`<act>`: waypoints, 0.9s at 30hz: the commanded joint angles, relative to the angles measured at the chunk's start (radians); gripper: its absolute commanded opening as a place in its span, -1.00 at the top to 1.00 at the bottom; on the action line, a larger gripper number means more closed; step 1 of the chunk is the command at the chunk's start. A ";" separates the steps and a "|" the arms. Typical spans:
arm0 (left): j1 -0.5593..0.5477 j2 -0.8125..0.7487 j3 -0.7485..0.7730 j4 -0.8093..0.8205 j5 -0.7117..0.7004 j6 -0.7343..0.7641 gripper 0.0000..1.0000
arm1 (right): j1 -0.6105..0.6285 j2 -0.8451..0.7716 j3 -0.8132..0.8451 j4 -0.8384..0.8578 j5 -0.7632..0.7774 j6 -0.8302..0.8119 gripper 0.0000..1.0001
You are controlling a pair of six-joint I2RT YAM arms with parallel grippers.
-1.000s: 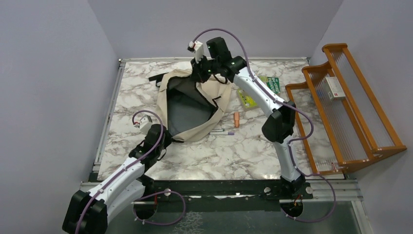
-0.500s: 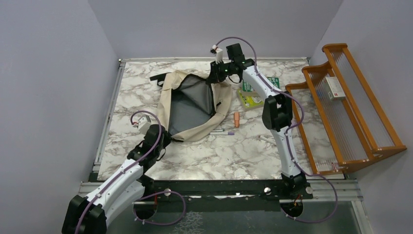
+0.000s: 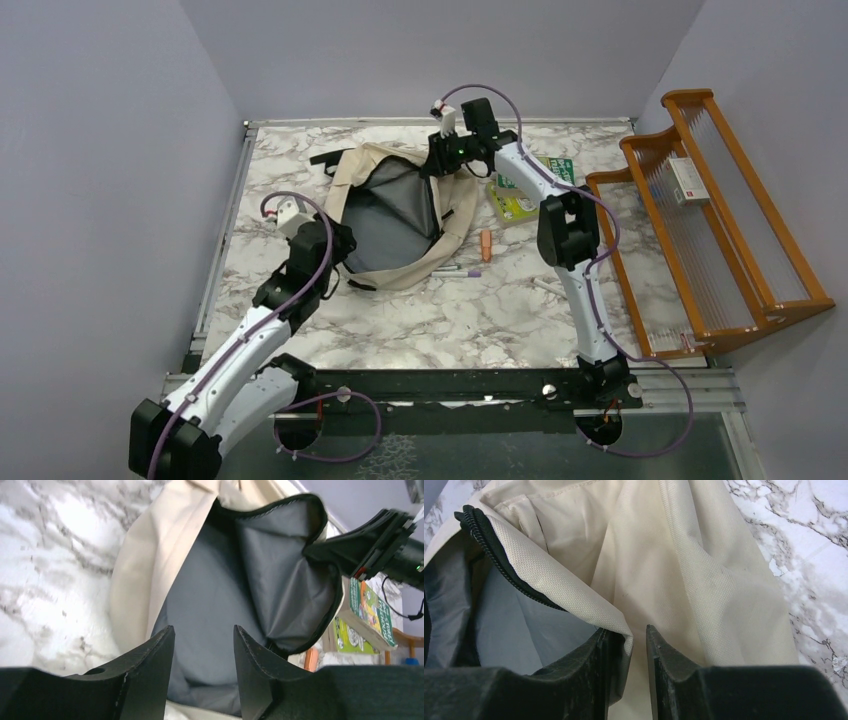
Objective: Pack the student bag
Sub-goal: Adjust the student bag at the center of the board.
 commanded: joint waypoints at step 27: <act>0.175 1.009 0.522 0.468 0.526 0.307 0.28 | -0.008 -0.223 -0.102 0.056 0.078 0.020 0.23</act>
